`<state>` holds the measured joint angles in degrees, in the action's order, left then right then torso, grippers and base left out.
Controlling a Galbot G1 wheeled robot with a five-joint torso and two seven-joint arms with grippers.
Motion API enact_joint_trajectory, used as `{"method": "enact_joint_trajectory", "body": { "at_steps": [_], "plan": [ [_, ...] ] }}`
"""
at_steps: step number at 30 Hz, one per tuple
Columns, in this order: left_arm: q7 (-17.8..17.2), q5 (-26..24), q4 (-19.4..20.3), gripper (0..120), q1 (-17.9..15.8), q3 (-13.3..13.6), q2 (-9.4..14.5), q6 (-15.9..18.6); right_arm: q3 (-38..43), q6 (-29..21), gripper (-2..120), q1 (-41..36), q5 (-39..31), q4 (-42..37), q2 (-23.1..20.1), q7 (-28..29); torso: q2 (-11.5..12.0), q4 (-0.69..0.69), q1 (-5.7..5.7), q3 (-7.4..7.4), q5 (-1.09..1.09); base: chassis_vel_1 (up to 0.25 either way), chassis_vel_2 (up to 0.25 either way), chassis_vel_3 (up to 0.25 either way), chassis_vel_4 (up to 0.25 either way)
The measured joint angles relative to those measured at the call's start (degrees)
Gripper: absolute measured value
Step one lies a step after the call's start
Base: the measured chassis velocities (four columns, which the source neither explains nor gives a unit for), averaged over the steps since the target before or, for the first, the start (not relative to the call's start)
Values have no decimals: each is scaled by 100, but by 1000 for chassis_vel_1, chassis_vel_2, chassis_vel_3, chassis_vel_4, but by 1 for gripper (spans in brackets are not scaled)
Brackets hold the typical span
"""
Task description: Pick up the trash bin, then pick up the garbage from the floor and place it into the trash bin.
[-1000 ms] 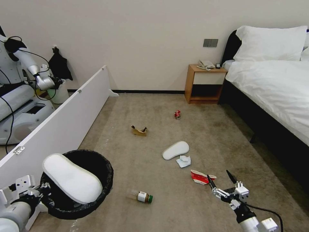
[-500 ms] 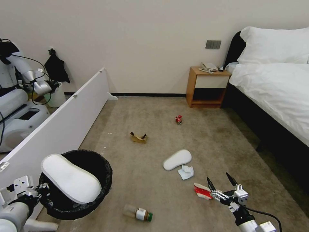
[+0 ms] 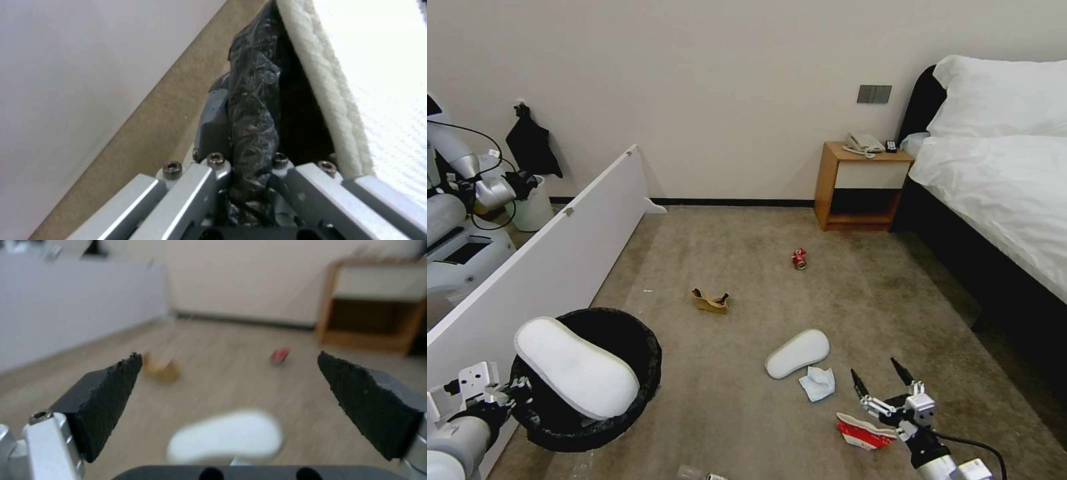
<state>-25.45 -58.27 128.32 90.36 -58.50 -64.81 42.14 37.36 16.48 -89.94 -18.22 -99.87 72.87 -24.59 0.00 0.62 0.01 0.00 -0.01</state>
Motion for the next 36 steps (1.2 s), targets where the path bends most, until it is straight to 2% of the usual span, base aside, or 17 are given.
{"method": "enact_joint_trajectory", "body": {
  "at_steps": [1, 2, 8, 12, 18, 36],
  "plan": [
    [-7, 4, 19, 2, 8, -2, 8, 0, -111, -201, 100, -170, 15, -37, -163, -103, 0, 5, 0, 0, 1, 0, 0, 0, 0],
    [-7, 2, 31, 2, 22, -8, 11, 0, -165, -213, 100, -242, 84, -37, -255, -102, 0, 3, 0, 0, 1, 0, 0, 0, 0],
    [-8, 2, 59, 2, 82, -51, 4, 0, -346, -51, 100, -274, 237, 34, -467, 231, 0, 0, 0, 0, 2, 0, 0, 0, 0],
    [-7, 2, 62, 2, 99, -73, -2, 0, -428, 265, 100, -167, 501, 215, -335, 600, 0, 1, 0, 0, 0, 0, 0, 0, 0],
    [-9, -3, 60, 2, 77, -86, 10, 0, -422, 273, 100, -172, 654, 335, -249, 690, 0, 3, 0, 0, 1, 0, 0, 0, 0],
    [-33, -8, -23, 2, -39, 10, 11, 0, -428, 431, 100, -44, 585, 464, -189, 537, 0, 2, 0, 0, 1, 28, -34, -35, 24]
  ]
}}
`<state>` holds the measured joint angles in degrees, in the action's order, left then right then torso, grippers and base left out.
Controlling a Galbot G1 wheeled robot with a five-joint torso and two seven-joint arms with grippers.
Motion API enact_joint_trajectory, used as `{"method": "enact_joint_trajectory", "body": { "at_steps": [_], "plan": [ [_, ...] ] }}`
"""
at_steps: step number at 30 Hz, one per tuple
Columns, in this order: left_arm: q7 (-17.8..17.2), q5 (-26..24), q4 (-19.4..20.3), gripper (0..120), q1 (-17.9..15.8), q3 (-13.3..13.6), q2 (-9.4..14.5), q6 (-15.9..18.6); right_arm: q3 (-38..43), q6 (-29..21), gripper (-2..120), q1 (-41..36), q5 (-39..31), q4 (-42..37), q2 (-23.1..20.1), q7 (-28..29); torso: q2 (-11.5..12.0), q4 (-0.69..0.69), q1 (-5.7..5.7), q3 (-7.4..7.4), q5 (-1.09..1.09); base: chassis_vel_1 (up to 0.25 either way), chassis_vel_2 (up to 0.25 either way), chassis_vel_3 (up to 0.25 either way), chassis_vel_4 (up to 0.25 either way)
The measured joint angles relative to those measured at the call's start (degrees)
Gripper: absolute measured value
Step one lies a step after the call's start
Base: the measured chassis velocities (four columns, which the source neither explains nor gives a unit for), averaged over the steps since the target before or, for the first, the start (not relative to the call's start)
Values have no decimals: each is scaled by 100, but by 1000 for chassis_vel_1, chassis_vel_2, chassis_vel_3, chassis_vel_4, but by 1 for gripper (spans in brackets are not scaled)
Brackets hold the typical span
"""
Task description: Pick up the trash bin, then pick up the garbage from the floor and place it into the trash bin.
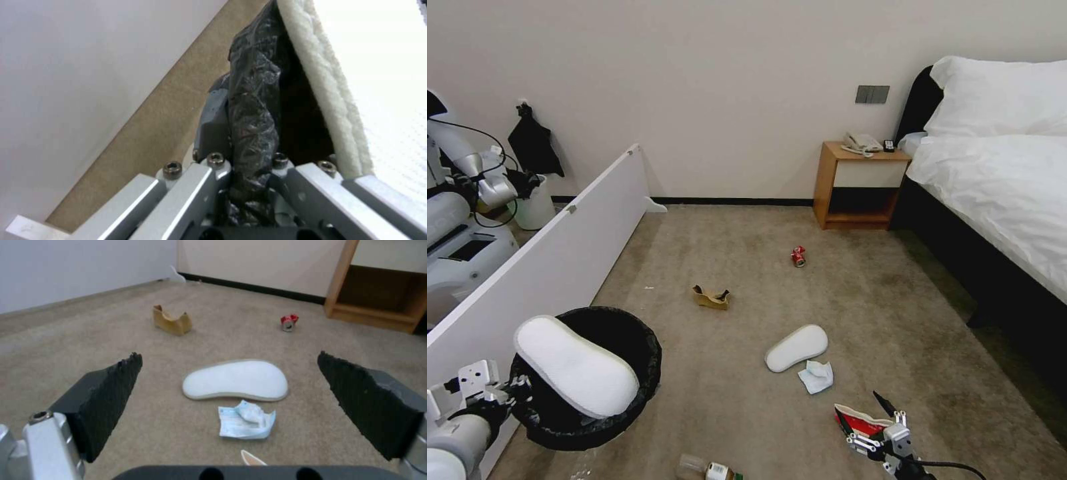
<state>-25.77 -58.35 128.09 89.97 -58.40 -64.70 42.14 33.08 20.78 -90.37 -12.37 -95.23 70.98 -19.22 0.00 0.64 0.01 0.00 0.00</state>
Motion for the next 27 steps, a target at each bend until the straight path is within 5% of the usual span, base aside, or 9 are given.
{"method": "enact_joint_trajectory", "body": {
  "at_steps": [27],
  "plan": [
    [-16, -17, 29, 2, -8, 12, 1, 0, 45, -34, 100, -28, -1, -2, -3, -154, 0, 0, 0, 0, 1, 22, -24, -26, 20]
  ]
}}
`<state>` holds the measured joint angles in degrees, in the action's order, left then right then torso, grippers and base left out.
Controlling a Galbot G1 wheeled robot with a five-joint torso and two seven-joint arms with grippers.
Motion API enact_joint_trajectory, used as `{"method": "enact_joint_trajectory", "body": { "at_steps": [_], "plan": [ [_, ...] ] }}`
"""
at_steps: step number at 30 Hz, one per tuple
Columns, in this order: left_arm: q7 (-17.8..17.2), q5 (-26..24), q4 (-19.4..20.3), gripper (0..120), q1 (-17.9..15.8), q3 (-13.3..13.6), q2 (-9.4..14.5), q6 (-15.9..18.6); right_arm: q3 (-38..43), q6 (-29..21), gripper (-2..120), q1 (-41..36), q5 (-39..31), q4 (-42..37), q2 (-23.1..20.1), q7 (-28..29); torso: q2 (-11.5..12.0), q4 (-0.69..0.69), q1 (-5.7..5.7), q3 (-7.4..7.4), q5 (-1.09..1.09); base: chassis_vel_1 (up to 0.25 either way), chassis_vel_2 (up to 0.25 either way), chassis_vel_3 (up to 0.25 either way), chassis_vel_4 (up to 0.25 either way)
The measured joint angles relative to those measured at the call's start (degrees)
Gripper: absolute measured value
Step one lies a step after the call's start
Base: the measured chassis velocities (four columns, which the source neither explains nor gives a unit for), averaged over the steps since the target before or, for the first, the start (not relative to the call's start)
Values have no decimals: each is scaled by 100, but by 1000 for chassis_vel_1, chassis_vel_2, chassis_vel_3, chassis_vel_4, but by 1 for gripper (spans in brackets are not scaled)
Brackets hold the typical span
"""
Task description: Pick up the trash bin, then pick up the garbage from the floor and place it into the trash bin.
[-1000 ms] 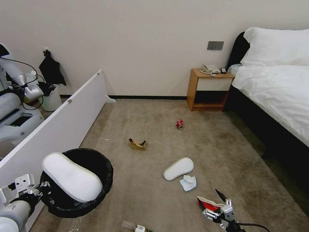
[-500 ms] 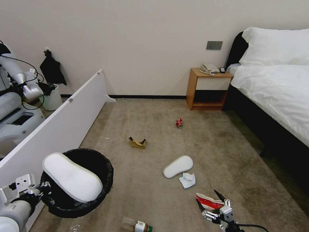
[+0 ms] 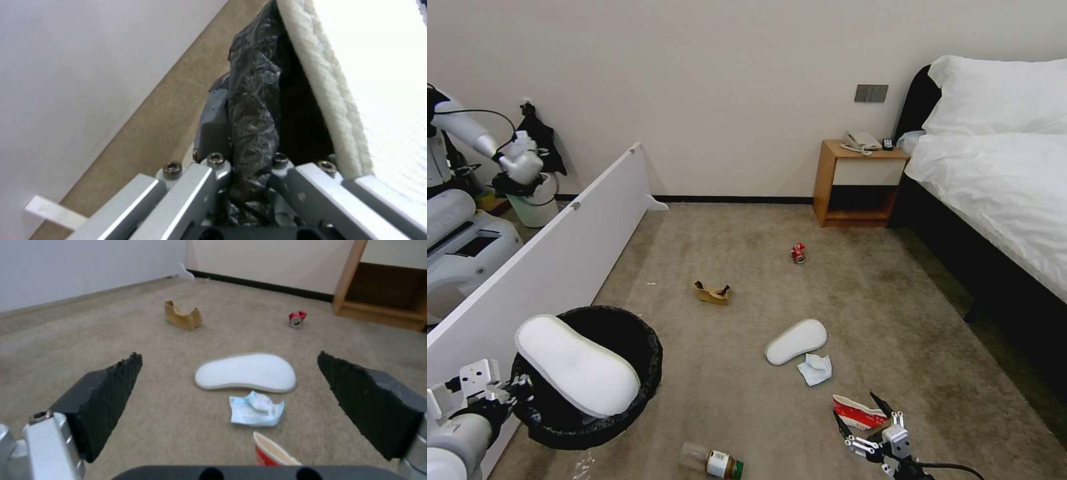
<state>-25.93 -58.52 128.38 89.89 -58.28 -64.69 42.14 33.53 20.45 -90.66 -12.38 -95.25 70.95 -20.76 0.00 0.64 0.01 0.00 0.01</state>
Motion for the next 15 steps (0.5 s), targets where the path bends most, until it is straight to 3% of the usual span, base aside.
{"method": "enact_joint_trajectory", "body": {
  "at_steps": [8, 15],
  "plan": [
    [-9, -6, 5, 2, -2, 5, 0, 0, -7, 57, 100, 10, -12, 11, 9, -12, 0, 0, 0, 0, -1, 110, -99, -109, 101],
    [-14, -4, 27, 2, 19, -12, -15, 0, -137, 129, 100, 188, -150, 153, -37, -60, 0, 1, 0, 0, 0, 13, -19, -16, 11]
  ]
}}
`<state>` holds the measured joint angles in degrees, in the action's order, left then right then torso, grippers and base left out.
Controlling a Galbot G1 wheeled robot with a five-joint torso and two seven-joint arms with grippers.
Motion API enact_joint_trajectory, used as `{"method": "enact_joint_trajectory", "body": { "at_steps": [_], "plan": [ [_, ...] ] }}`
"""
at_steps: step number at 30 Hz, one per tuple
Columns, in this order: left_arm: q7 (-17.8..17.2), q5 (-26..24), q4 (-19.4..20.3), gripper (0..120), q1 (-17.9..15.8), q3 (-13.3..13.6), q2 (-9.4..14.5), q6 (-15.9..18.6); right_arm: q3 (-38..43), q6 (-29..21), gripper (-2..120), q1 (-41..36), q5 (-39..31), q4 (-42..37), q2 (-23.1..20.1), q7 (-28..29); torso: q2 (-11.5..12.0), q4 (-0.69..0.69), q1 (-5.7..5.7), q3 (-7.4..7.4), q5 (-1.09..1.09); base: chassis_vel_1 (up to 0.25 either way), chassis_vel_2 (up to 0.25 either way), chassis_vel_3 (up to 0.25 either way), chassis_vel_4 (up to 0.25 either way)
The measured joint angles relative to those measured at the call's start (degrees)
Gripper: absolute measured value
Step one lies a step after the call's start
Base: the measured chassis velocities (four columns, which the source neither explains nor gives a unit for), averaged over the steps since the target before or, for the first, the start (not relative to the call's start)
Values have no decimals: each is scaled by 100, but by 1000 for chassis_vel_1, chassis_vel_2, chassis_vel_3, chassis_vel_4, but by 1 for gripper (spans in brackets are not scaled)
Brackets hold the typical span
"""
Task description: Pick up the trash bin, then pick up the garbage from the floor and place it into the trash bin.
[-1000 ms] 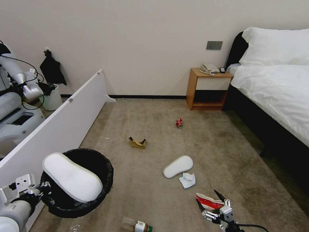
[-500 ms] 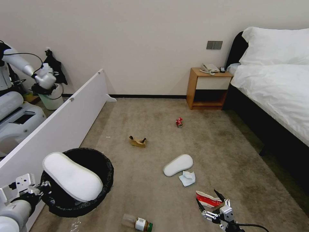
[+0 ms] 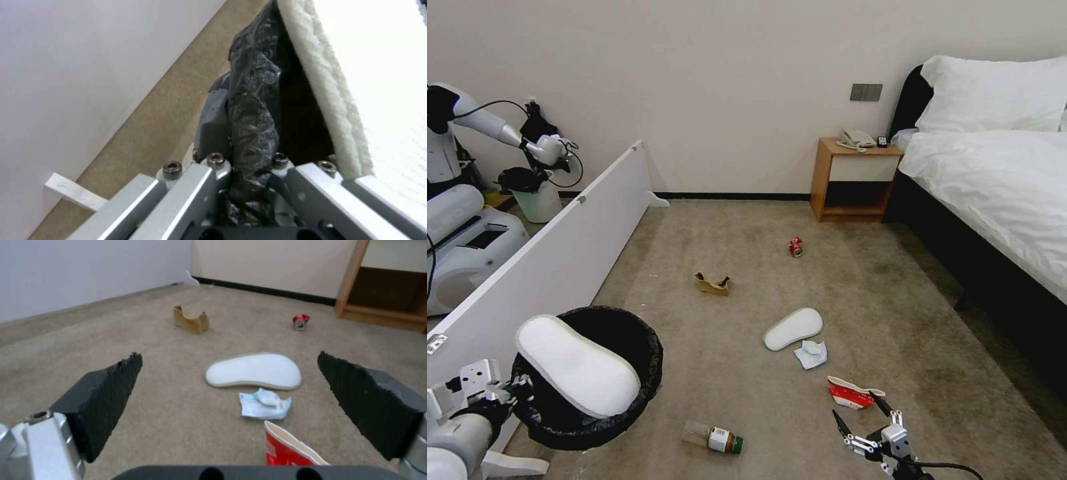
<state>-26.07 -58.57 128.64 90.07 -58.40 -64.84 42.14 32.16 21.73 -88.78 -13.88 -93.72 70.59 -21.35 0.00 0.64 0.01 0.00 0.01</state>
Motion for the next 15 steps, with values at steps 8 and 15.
{"method": "enact_joint_trajectory", "body": {
  "at_steps": [8, 15],
  "plan": [
    [-13, 17, 109, 2, 91, -46, -57, 0, -380, -224, 100, 287, -303, 75, -224, 63, 0, 0, 0, 0, 0, 0, 0, 0, 0],
    [-31, 62, 299, 2, 289, -140, -107, 0, -1619, -878, 100, 1355, -589, 594, -730, -112, 0, -2, 0, 0, -3, 0, 0, 0, 0]
  ]
}}
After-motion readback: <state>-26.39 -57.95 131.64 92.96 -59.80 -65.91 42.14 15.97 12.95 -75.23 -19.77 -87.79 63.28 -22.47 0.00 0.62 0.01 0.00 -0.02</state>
